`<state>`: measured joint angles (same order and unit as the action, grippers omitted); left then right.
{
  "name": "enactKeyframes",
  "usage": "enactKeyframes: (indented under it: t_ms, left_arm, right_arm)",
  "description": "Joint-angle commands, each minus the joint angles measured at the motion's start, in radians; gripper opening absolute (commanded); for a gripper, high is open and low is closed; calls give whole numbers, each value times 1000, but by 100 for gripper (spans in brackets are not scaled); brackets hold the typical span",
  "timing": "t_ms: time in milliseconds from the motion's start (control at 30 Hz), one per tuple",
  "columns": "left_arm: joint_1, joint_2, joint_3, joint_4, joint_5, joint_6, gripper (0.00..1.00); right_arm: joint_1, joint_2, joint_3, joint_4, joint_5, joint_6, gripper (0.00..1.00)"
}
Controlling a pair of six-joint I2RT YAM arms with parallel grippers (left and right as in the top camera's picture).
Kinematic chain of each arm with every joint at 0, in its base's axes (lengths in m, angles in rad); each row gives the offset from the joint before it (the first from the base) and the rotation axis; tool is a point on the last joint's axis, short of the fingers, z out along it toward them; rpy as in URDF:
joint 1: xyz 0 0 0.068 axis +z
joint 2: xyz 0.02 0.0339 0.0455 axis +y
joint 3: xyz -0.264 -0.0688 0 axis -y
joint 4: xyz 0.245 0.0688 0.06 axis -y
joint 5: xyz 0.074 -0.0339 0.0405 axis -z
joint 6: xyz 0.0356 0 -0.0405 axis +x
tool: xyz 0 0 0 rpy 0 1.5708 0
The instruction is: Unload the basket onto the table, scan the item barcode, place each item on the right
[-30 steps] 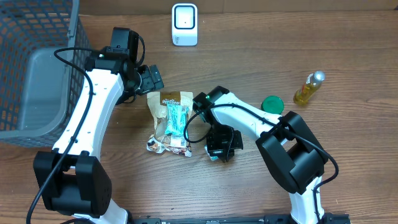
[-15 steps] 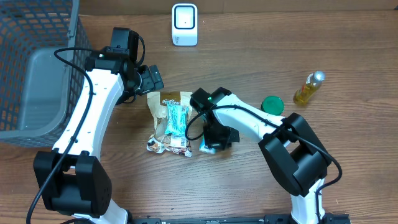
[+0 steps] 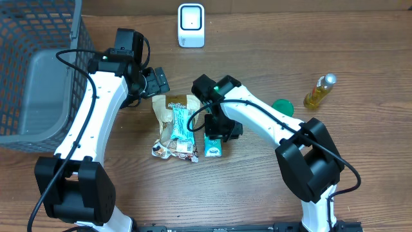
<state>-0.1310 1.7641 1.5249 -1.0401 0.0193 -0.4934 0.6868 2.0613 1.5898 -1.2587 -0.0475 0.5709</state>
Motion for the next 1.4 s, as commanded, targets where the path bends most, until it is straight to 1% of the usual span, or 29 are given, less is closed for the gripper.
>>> enactKeyframes:
  t_ms: [0,67,100,133,200,400,533,667,800,933,1133,1367]
  left_arm:
    - [-1,2,15,1,0,11,100]
    - [-1,2,15,1,0,11,100]
    - [-1,2,15,1,0,11,100]
    - [-1,2,15,1,0,11,100]
    - [-1,2,15,1,0,11,100]
    - [-1,2,15,1,0,11,100]
    - [-1,2,15,1,0,11,100]
    - [-1,2,15,1,0,11,100]
    - [-1,2,15,1,0,11,100]
    - [-1,2,15,1,0,11,100]
    - [-1,2,15,1,0,11,100]
    - [-1,2,15,1,0,11,100]
  right_arm:
    - [-5,-28,0,-3,-41,-2,56]
    - [-5,-28,-10,-1,-44,2,55]
    - [-5,-28,-22,9,-45,5,49]
    - [-5,-27,-27,16,-45,5,45]
    - [-4,-26,-34,23,-44,5,42]
    - [-4,-24,-35,22,-49,5,42]
    - [-4,-24,-42,32,-63,5,38]
    - [-4,-24,-72,74,-63,5,37]
    - [-4,-24,-103,103,-61,5,28]
    - [-4,-24,-110,114,-59,6,25]
    - [-3,-24,-115,129,-59,32,25]
    - [-3,-24,-185,198,-70,62,25]
